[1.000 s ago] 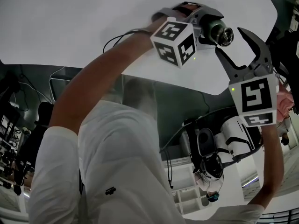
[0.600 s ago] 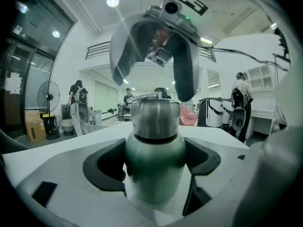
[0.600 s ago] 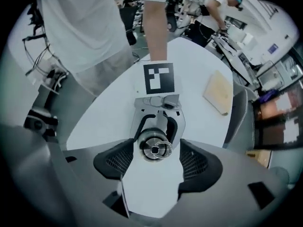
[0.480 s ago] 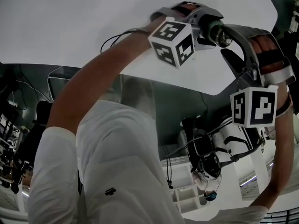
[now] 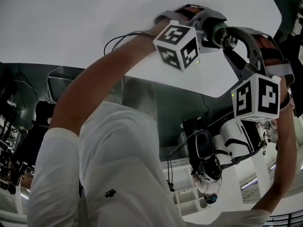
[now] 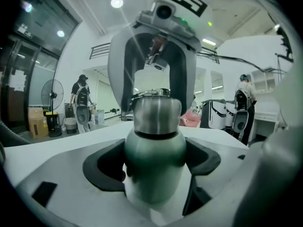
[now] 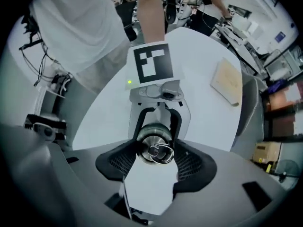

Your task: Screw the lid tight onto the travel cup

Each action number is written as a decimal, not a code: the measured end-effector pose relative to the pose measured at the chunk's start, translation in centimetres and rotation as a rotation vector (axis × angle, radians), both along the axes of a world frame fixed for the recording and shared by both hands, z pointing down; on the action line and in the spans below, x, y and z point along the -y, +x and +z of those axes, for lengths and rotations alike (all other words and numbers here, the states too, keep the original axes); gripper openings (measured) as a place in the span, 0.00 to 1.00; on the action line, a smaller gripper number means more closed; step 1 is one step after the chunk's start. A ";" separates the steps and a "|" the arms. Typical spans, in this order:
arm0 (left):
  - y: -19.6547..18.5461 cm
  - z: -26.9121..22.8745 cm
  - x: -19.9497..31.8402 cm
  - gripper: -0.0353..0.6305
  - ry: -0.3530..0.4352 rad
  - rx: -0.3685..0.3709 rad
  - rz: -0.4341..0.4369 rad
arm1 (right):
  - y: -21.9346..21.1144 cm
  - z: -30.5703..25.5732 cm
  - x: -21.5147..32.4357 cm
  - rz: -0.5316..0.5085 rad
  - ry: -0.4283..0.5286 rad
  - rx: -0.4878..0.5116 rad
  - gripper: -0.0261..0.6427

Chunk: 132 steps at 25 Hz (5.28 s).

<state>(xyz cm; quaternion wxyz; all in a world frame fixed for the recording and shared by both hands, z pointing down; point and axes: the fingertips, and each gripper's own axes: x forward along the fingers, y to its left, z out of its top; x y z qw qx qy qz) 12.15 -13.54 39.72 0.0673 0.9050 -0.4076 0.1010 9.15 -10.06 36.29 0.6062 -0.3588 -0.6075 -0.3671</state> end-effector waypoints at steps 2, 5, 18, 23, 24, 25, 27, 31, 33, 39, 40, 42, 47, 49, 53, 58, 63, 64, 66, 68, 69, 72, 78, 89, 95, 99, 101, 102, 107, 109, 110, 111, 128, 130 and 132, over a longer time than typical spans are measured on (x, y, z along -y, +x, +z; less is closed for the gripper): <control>0.0 0.2 0.1 0.61 0.008 0.003 -0.008 | -0.1 0.1 0.2 0.108 0.003 0.006 0.41; 0.0 0.1 0.3 0.61 0.008 0.001 -0.010 | -0.3 0.1 0.5 0.322 -0.013 0.029 0.41; 0.1 0.0 0.3 0.61 0.003 0.012 -0.020 | -0.3 -0.3 1.8 1.162 -0.021 0.146 0.41; 0.4 0.0 0.3 0.61 0.004 0.010 -0.021 | -0.6 -1.1 1.4 0.971 -0.046 0.173 0.44; 0.2 0.0 0.1 0.61 0.005 0.009 -0.022 | -0.7 -1.4 1.1 0.904 -0.050 0.180 0.44; 0.1 0.1 0.0 0.61 0.005 0.009 -0.023 | -0.8 -1.6 0.6 0.835 -0.059 0.179 0.44; -0.1 0.1 -0.1 0.61 0.003 0.011 -0.025 | -0.6 -1.9 0.0 0.687 -0.069 0.162 0.44; 0.0 0.2 0.3 0.61 0.000 0.010 -0.022 | -0.1 -2.4 0.2 0.346 -0.032 0.159 0.44; -0.1 0.1 0.4 0.61 0.001 0.011 -0.019 | -0.2 -2.8 0.4 0.211 -0.013 0.159 0.44; -0.3 0.1 0.1 0.61 0.007 0.022 -0.017 | -0.1 -2.0 -0.1 -0.043 -0.022 0.064 0.44; -0.2 0.1 0.0 0.61 0.006 0.024 -0.016 | -0.1 -1.6 -0.3 -0.061 -0.028 0.040 0.44; -0.2 0.1 -0.1 0.61 0.003 0.023 -0.017 | 0.1 -0.8 -0.5 -0.105 -0.027 -0.005 0.44; -0.4 -0.3 0.0 0.61 0.006 0.007 -0.023 | -0.1 -0.6 -0.2 0.013 -0.067 -0.018 0.37; -0.6 -0.2 -0.1 0.61 0.006 0.009 -0.027 | -0.5 -0.4 -0.3 0.178 -0.104 0.009 0.37; -0.5 -0.1 -0.3 0.61 0.006 0.008 -0.025 | -0.9 -0.4 -0.1 0.491 -0.109 0.057 0.37; -0.4 0.0 -0.4 0.61 0.007 0.021 -0.020 | -1.0 -0.3 0.0 0.709 -0.092 0.109 0.37; -0.3 -0.1 -0.2 0.61 0.003 0.017 -0.023 | -1.0 -0.5 0.5 0.832 -0.107 0.134 0.37; -0.3 -0.1 -0.2 0.61 0.003 0.018 -0.024 | -0.9 -0.5 0.5 0.855 -0.110 0.139 0.37; -0.3 -0.1 -0.3 0.61 0.002 0.022 -0.025 | -1.0 -0.6 0.5 0.898 -0.112 0.149 0.37; -0.3 -0.2 -0.3 0.61 0.001 0.025 -0.024 | -0.9 -0.7 0.6 0.942 -0.109 0.159 0.37; -0.2 -0.3 -0.3 0.61 0.000 0.026 -0.024 | -0.9 -0.8 0.6 0.965 -0.108 0.162 0.37; -0.2 -0.3 -0.3 0.61 -0.004 0.030 -0.026 | -0.8 -0.8 0.6 1.016 -0.107 0.171 0.37; -0.6 -0.1 -0.4 0.61 -0.024 0.056 -0.033 | -1.2 -0.7 0.6 1.100 -0.137 0.249 0.37; -1.7 -2.1 -2.3 0.61 -0.104 0.082 -0.024 | -2.3 -3.8 1.3 1.273 -0.251 0.484 0.44; -3.5 -7.6 -5.0 0.61 -0.128 0.030 -0.144 | 1.2 -8.4 0.5 1.573 -0.405 0.756 0.44; -3.7 -12.2 -5.8 0.45 -0.133 0.015 -0.210 | 4.0 -11.8 0.6 1.570 -0.324 0.894 0.42; -4.6 -14.2 -6.7 0.28 -0.121 0.020 -0.260 | 4.4 -13.5 0.2 1.538 -0.269 0.959 0.35; -5.2 -15.0 -7.1 0.21 -0.119 0.022 -0.289 | 4.4 -14.4 -0.1 1.524 -0.247 0.987 0.31; -7.0 -17.7 -9.6 0.06 -0.226 -0.022 -0.395 | 5.3 -18.6 -1.1 1.516 -0.196 1.116 0.14; -7.5 -19.5 -10.5 0.06 -0.225 -0.045 -0.419 | 5.7 -20.2 -1.7 1.520 -0.188 1.162 0.14; -7.7 -20.6 -11.0 0.06 -0.216 -0.053 -0.430 | 6.0 -20.9 -2.1 1.516 -0.185 1.183 0.13; -8.0 -21.7 -11.5 0.06 -0.203 -0.060 -0.441 | 6.3 -21.6 -2.6 1.512 -0.182 1.201 0.12; -10.4 -33.1 -17.2 0.06 0.014 -0.108 -0.451 | 10.1 -29.0 -7.9 1.463 -0.109 1.465 0.11; -10.3 -33.4 -17.3 0.06 0.024 -0.113 -0.440 | 9.2 -28.9 -8.3 1.440 -0.122 1.467 0.11; -10.4 -33.3 -17.5 0.06 0.021 -0.117 -0.426 | 7.9 -27.8 -9.0 1.428 -0.148 1.415 0.11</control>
